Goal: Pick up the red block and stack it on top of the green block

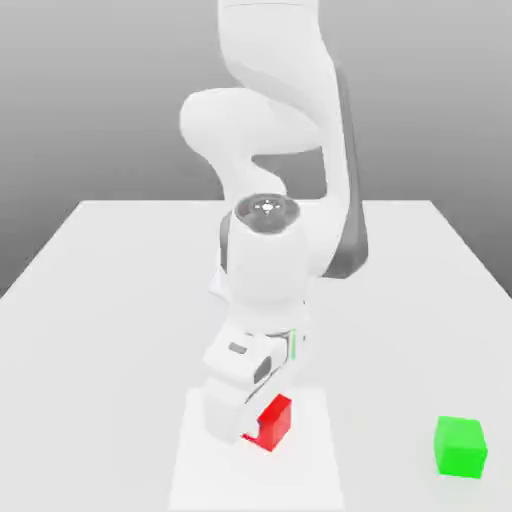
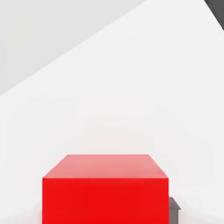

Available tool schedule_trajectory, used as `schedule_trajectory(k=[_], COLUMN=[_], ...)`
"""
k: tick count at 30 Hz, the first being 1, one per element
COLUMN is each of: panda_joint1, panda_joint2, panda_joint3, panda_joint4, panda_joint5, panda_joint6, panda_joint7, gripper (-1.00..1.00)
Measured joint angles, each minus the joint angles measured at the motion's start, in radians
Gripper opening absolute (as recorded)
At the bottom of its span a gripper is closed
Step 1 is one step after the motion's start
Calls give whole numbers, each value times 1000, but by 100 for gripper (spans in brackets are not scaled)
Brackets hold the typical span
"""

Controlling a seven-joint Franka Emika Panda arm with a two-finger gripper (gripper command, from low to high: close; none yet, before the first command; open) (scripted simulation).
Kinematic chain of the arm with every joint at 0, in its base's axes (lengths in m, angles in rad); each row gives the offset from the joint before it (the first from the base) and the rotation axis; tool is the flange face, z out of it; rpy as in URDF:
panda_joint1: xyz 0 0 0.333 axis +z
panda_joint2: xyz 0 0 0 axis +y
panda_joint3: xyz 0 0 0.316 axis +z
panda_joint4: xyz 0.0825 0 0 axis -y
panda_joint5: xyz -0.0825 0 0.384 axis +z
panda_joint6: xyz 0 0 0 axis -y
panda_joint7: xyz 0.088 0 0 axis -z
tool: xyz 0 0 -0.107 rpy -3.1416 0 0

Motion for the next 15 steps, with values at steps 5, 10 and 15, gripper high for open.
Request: schedule_trajectory(k=[5,10,15], panda_joint1=[9,35,108], panda_joint2=[-120,-226,-208], panda_joint3=[-15,-10,23], panda_joint4=[-16,-16,47], panda_joint5=[-20,-47,-43], panda_joint6=[-101,-210,-256], panda_joint7=[17,88,277], gripper=[-100,-100,-100])
